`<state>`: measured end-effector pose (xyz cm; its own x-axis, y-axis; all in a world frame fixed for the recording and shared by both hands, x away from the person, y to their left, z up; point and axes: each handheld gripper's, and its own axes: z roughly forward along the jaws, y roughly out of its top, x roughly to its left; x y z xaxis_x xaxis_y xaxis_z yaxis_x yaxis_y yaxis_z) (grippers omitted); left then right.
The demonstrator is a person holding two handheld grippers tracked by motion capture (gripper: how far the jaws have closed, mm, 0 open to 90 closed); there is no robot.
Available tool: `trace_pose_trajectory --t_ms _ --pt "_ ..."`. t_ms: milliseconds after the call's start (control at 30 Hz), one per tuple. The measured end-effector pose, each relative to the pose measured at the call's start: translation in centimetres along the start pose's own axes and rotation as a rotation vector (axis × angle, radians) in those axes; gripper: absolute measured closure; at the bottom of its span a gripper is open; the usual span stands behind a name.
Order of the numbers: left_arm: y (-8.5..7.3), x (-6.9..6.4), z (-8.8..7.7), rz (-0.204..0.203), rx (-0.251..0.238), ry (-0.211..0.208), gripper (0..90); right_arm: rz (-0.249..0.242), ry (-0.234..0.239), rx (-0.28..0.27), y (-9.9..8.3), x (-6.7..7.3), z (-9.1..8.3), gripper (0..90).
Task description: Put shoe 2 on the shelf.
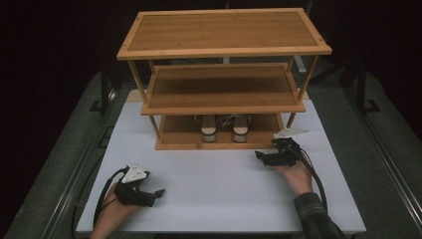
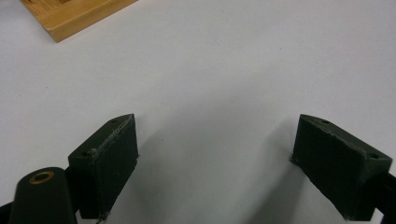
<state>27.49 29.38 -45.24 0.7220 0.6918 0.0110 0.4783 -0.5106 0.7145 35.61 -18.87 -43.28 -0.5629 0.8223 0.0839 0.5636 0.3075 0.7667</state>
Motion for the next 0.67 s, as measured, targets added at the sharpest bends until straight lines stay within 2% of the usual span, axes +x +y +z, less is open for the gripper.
trace_pose_trajectory --t_ms 200,400,533,667 --pt "0.0 0.0 0.0 -0.002 0.000 0.000 13.3 0.009 -0.027 -0.013 -2.4 -0.8 -3.5 9.7" --pt "0.0 0.0 0.0 -0.002 0.000 0.000 13.3 0.011 -0.059 0.010 -5.3 -1.0 -6.4 9.3" --pt "0.0 0.0 0.0 -0.002 0.000 0.000 13.3 0.000 -0.074 0.036 -7.1 -0.7 -7.7 8.8" --pt "0.0 0.0 0.0 0.000 0.001 0.000 13.3 -0.005 -0.092 0.058 -8.3 -0.6 -8.3 7.9"
